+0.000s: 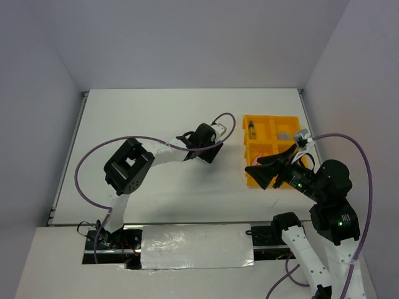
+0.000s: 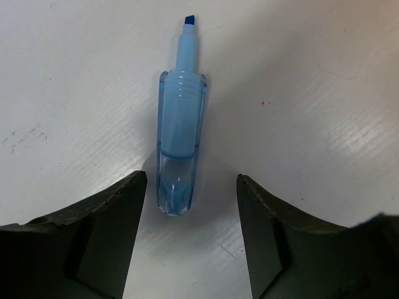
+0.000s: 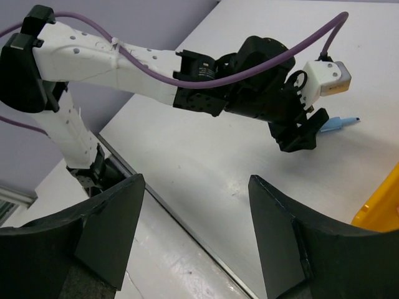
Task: Sort the stationery into containers
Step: Pick up the pen from the center of the board, then close the pen cap on the pen.
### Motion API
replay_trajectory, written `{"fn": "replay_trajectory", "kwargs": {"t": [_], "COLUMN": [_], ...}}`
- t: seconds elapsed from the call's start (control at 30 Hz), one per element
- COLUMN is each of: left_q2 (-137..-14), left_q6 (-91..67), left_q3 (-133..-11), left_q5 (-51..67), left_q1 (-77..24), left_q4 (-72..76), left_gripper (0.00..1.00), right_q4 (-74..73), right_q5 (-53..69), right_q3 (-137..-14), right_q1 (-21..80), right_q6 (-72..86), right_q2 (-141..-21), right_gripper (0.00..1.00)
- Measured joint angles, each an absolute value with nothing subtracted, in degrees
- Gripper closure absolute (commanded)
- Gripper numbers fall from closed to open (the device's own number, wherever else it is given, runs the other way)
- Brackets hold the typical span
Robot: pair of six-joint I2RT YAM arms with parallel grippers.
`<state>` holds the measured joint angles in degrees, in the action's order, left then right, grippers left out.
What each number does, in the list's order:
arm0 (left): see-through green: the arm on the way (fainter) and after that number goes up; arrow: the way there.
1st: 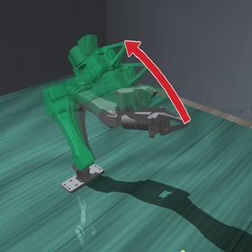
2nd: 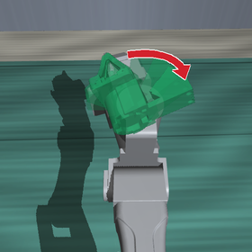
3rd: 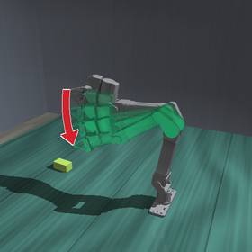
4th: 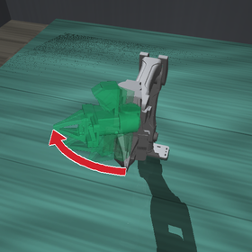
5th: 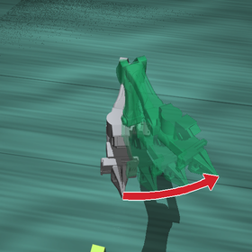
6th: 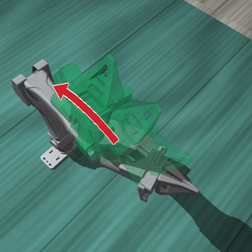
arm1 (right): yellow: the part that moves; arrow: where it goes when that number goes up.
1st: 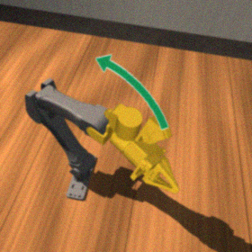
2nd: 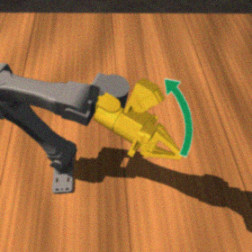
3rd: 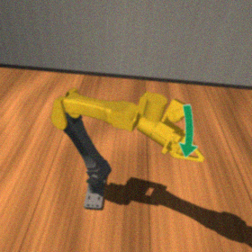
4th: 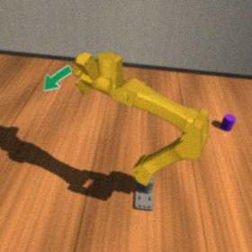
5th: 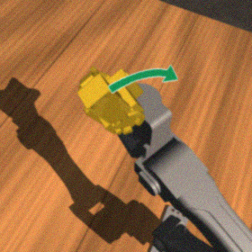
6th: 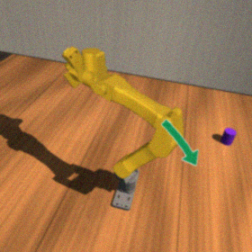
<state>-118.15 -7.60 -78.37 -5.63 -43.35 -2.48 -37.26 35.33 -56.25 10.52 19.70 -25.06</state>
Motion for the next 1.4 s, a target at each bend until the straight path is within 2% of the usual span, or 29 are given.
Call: {"fn": "replay_trajectory", "kwargs": {"t": [0.17, 0.23, 0.27, 0.33, 0.5, 0.6, 0.67, 0.8, 0.93, 1.0, 1.13, 1.4], "left_q2": [-119.1, -119.2, -119.2, -119.1, -118.6, -114.4, -108.0, -90.8, -73.9, -67.4, -57.5, -48.6], "left_q6": [-7.7, -7.7, -7.8, -7.9, -9.6, -12.4, -14.5, -19.0, -22.7, -23.6, -24.5, -24.5], "left_q3": [-79.1, -79.1, -78.8, -78.0, -76.8, -71.0, -63.8, -48.3, -36.4, -31.5, -23.9, -21.4], "left_q5": [-4.6, -3.7, -3.3, -2.6, -2.4, -2.5, -2.7, -4.3, -7.1, -8.4, -12.3, -18.2], "left_q1": [-42.5, -42.2, -42.0, -41.8, -41.7, -41.7, -41.8, -44.2, -52.4, -56.4, -60.6, -62.2], "left_q4": [-1.2, -0.8, -0.3, 1.3, 3.0, 4.4, 4.7, 9.5, 20.8, 25.7, 30.6, 30.9], "left_gripper": [0.59, 0.63, 0.79, 1.00, 1.00, 1.00, 1.00, 1.00, 1.00, 1.00, 1.00, 1.00], "right_q4": [-37.3, -37.3, -37.3, -37.3, -37.1, -36.6, -35.5, -29.3, -13.1, -7.6, -3.6, 5.5], "right_q5": [35.8, 35.8, 35.8, 35.8, 35.8, 33.5, 31.5, 28.0, 29.0, 28.9, 22.6, 10.7], "right_q3": [-56.2, -56.2, -56.2, -56.2, -56.2, -55.4, -53.5, -44.1, -28.8, -25.6, -28.2, -34.8], "right_q1": [10.5, 10.5, 10.5, 10.5, 10.5, 10.5, 10.5, 10.5, 11.5, 14.7, 26.4, 42.5], "right_q6": [20.1, 20.1, 20.1, 20.1, 20.6, 22.2, 23.9, 31.8, 43.8, 47.6, 48.8, 48.6], "right_q2": [-24.8, -24.7, -24.6, -24.3, -24.1, -24.0, -24.0, -23.8, -26.7, -31.8, -40.1, -45.5], "right_gripper": [0.25, 0.25, 0.25, 0.24, 0.21, 0.21, 0.21, 0.29, 0.32, 0.32, 0.34, 0.35]}}
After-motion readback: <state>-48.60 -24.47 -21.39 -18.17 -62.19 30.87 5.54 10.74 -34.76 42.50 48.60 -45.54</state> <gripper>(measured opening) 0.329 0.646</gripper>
